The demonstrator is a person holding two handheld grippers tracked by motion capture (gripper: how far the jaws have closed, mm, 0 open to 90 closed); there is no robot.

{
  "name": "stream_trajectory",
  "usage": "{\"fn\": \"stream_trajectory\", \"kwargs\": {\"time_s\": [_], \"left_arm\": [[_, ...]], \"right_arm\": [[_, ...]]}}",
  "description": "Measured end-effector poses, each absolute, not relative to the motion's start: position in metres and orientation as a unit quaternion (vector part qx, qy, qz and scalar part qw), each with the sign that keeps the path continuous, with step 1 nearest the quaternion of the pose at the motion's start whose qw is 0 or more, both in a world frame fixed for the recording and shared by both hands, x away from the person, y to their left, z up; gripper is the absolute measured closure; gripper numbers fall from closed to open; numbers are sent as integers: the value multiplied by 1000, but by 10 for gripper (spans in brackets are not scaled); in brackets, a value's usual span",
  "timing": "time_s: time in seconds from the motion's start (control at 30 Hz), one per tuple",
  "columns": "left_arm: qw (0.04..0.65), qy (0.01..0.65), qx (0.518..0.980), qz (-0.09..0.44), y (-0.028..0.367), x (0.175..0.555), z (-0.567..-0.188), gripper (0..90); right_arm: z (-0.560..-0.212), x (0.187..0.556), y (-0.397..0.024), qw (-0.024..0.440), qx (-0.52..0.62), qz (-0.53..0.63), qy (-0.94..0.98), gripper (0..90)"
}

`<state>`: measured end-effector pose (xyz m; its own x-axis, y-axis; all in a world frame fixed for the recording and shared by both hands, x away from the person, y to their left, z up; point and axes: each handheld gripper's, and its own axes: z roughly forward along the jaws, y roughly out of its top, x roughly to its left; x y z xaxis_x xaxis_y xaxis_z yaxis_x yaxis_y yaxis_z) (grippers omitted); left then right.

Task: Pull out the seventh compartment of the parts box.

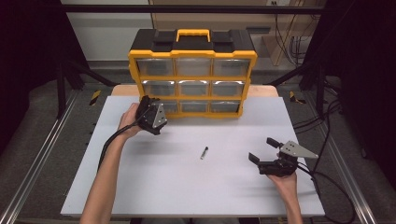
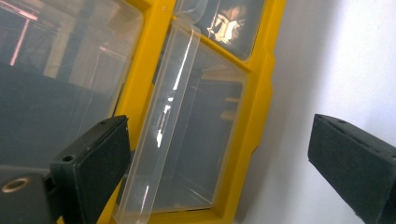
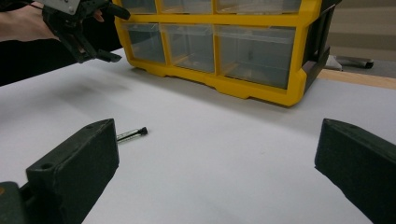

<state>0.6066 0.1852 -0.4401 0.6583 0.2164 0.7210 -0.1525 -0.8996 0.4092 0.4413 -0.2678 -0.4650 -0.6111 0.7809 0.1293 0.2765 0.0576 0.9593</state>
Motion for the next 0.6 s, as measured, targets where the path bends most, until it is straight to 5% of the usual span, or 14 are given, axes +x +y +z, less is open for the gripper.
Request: {"fn": "stream_trajectory", "kwargs": {"time_s": [0.6], "left_arm": [[172, -30, 871, 459, 178, 607, -451, 138]], "right_arm": [[-465, 441, -268, 225, 379, 572, 691, 4]]}}
